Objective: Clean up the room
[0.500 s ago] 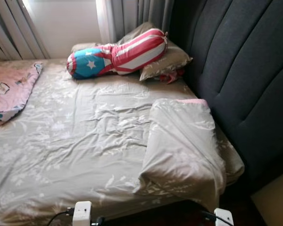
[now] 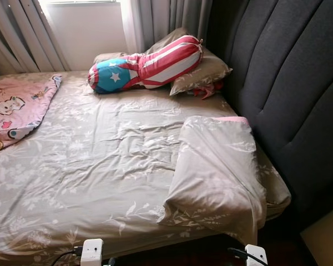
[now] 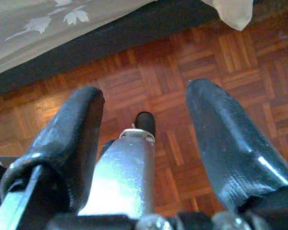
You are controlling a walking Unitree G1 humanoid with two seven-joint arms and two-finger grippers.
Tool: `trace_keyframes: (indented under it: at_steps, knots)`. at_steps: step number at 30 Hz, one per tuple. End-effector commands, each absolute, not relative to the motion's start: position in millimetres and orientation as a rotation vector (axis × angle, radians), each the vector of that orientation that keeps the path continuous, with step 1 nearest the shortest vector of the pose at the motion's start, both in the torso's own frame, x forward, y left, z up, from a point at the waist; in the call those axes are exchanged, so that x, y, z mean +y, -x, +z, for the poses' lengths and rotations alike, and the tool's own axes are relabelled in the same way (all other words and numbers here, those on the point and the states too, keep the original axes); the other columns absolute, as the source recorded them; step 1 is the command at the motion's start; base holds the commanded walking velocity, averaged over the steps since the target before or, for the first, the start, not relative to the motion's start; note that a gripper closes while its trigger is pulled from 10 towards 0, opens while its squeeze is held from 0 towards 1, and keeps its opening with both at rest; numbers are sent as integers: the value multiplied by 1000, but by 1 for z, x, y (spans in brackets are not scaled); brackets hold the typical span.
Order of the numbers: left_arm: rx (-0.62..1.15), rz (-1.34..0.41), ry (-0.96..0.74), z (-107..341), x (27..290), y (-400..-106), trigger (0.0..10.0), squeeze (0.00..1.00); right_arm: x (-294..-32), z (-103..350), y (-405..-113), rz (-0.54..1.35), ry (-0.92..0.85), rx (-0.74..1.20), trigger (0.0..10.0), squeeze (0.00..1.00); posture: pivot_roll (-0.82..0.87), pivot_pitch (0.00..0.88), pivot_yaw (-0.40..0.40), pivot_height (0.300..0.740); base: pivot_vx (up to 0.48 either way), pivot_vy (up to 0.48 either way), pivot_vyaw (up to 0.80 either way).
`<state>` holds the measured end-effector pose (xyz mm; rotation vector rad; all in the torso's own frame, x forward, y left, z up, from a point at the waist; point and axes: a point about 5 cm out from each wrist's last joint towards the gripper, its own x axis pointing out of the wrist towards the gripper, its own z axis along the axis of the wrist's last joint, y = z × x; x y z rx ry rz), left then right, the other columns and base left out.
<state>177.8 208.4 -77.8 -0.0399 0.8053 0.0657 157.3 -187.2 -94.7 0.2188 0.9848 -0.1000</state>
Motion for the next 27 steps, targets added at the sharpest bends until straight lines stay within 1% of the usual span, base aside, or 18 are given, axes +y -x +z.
trace_keyframes:
  at_steps: [1, 25, 27]
  knots:
    - [835, 77, 46, -81, 210, -172, 10000, 0, -190, -95, -157, -109, -213, 989, 10000, 0, 61, 6, -41, 740, 255, 0, 0]
    - [814, 70, 49, -79, 210, -175, 10000, 0, -191, -94, -158, -79, -180, 997, 10000, 0, 64, 12, -45, 740, 308, 0, 0]
    - [810, 70, 49, -79, 209, -176, 10000, 0, -191, -94, -158, -79, -180, 996, 10000, 0, 64, 11, -46, 740, 0, 0, 0]
